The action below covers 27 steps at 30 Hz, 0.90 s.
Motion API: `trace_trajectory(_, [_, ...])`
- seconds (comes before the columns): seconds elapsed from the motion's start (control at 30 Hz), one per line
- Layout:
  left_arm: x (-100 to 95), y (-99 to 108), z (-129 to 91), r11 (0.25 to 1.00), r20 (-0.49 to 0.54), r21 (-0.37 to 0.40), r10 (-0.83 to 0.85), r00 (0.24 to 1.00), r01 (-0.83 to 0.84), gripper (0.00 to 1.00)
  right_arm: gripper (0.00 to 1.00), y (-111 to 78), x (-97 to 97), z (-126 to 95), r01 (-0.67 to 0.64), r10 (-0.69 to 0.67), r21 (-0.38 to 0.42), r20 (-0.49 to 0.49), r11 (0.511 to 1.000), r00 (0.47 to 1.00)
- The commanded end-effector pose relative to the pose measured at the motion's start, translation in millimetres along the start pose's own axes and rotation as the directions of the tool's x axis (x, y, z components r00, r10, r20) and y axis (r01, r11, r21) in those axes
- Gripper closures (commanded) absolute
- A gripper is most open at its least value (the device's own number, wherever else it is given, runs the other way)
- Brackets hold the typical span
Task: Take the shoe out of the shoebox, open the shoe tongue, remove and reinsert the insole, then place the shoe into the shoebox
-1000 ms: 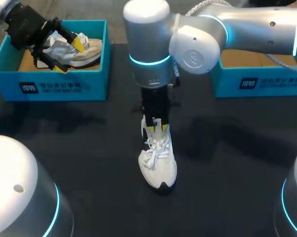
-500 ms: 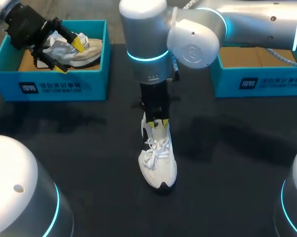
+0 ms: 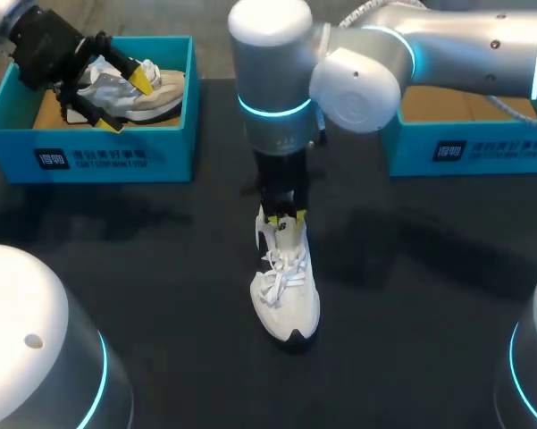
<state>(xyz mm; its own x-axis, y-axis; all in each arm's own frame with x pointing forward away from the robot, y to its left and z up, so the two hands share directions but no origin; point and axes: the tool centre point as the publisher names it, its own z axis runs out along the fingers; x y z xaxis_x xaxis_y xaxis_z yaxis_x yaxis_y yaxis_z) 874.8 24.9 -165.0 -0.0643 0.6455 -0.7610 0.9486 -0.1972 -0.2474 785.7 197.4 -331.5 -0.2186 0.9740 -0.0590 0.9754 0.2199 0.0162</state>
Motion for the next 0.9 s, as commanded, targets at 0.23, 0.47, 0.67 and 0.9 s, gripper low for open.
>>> trace_trajectory(0.23, [0.0, 0.4, 0.1, 1.0, -0.002, 0.0, 0.001, 1.0, -0.001, 0.0, 0.55, 12.5, -5.2, -28.1, 0.406, -0.4, -0.171, 0.071, 0.898, 0.914])
trace_trajectory(0.47, [0.0, 0.4, 0.1, 1.0, -0.002, 0.0, 0.001, 1.0, -0.001, 0.0, 0.36, 29.1, 2.2, -35.6, 0.624, -0.599, -0.176, 0.176, 0.761, 0.781])
trace_trajectory(0.67, [0.0, 0.4, 0.1, 1.0, -0.002, 0.0, 0.001, 1.0, -0.001, 0.0, 0.0, 34.8, 1.2, -36.3, 0.645, -0.607, -0.132, 0.24, 0.753, 0.757])
trace_trajectory(0.9, [0.0, 0.4, 0.1, 1.0, -0.002, 0.0, 0.001, 1.0, -0.001, 0.0, 0.0, 34.8, 1.2, -36.3, 0.645, -0.607, -0.132, 0.24, 0.753, 0.757])
